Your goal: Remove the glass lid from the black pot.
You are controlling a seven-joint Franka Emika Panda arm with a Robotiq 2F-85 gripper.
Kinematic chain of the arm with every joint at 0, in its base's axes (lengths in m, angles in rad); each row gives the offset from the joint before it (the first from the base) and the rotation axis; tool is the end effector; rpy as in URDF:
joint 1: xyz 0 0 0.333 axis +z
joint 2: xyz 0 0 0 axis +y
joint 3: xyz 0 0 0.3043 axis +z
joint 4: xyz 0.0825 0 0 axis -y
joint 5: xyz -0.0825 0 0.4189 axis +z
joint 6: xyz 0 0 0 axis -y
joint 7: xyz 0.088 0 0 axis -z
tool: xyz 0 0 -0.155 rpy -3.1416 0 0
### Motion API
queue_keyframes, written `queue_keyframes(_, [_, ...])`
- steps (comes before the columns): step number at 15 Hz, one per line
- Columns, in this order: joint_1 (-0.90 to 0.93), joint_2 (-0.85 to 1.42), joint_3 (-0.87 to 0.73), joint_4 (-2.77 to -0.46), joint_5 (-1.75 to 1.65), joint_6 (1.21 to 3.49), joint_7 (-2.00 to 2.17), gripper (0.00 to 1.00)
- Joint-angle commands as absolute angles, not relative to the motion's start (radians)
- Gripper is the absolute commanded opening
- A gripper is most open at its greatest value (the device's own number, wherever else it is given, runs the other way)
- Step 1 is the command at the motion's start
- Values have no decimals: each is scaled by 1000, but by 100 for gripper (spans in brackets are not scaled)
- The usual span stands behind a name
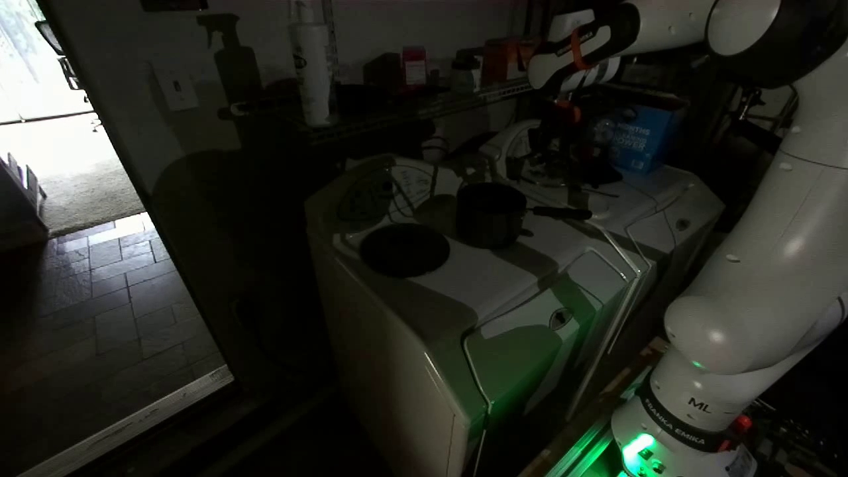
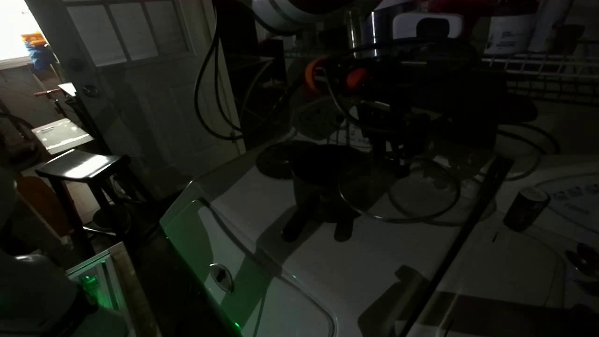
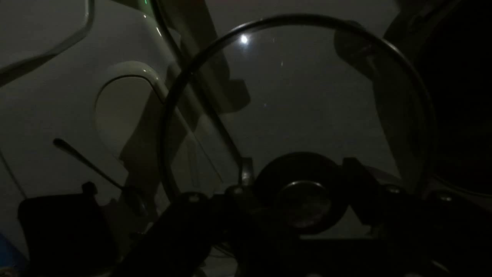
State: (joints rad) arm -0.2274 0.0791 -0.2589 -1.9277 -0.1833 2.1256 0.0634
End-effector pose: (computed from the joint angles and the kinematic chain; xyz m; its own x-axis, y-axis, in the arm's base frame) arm 0.5478 -0.3054 0.3875 0.8940 -0.4310 0.1227 -0.4470 -0.8767 0.1779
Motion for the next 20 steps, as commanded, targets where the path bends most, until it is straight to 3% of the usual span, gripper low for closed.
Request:
queue_keyframes(1, [-242,109,-271,-1899,-224,2135,118,34])
queue_keyframes(20, [-271,167,-285,-2038,-148,2240,84,34])
